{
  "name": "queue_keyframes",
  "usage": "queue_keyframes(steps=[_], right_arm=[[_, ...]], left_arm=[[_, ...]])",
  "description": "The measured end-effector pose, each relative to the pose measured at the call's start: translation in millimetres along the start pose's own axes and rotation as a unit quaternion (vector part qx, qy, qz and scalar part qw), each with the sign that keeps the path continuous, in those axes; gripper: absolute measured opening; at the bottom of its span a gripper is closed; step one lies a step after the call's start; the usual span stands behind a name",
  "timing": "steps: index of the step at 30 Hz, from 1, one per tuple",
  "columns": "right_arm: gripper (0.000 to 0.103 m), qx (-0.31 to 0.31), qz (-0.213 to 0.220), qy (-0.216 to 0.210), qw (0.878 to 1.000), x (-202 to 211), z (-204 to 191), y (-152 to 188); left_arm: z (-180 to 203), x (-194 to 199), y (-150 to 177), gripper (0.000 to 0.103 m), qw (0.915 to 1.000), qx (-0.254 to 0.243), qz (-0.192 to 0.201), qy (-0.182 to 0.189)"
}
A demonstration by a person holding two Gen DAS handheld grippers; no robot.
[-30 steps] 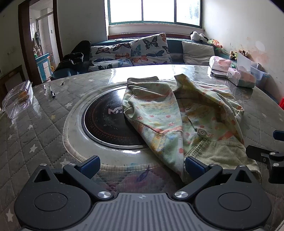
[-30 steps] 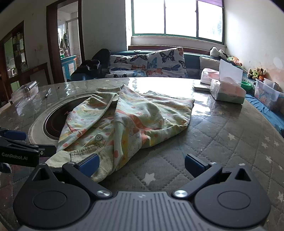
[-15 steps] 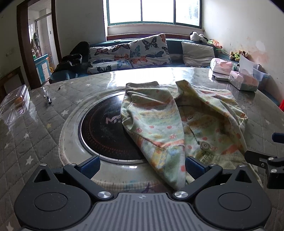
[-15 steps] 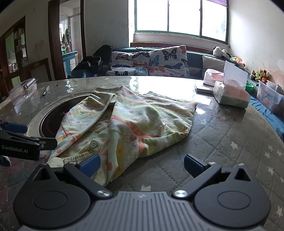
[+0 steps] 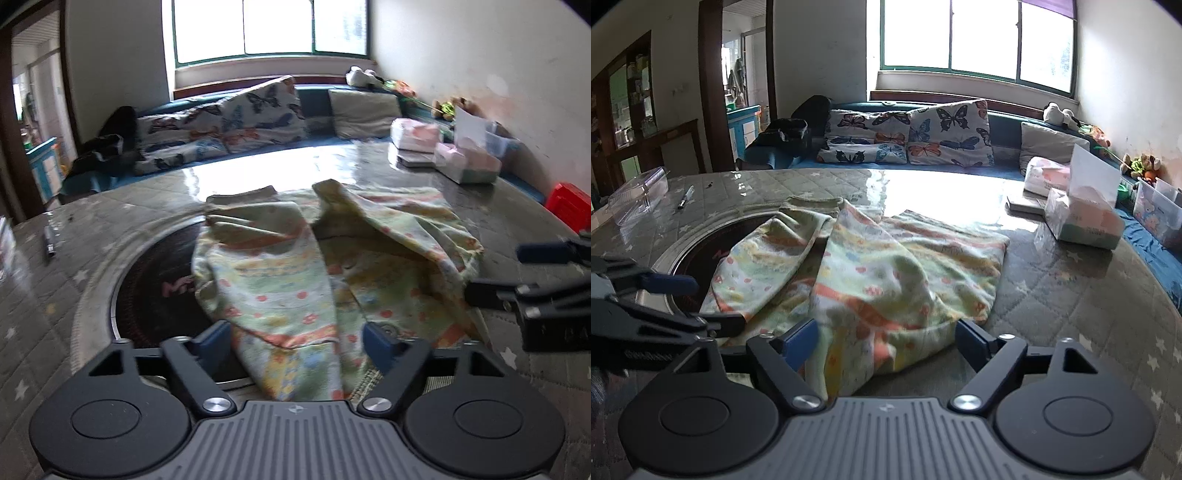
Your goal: Fold clothes
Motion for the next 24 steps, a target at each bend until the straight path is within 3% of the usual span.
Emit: queue_keyframes(steps=[5, 10, 24], right_arm=[[0.079, 0.018, 0.002, -0.004, 1.0, -12, -3, -17], [0.078, 0.044, 0.007, -0.005, 0.999, -32, -10, -43], [0.057, 0.099, -0.027, -0.009, 0.995, -123, -29, -97]], left_arm=[[5, -16, 1, 0.04, 0.9994, -0.022, -0.017, 0.022], [3, -19, 5, 0.021, 0.999, -0.025, -0.021, 0.03], [-8, -14, 4, 0.022, 0.9985, 0.009, -0.019, 0.05]])
Point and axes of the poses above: each gripper's, at about its wrist camera, not at the fingertips, and x roughly against the way its jaws point, z to its right, y to its underside, the point moved 4 cm from there along -x, roughly the way its jaws point, and after that the axes turned 1 degree about -z, right-handed, at the moved point
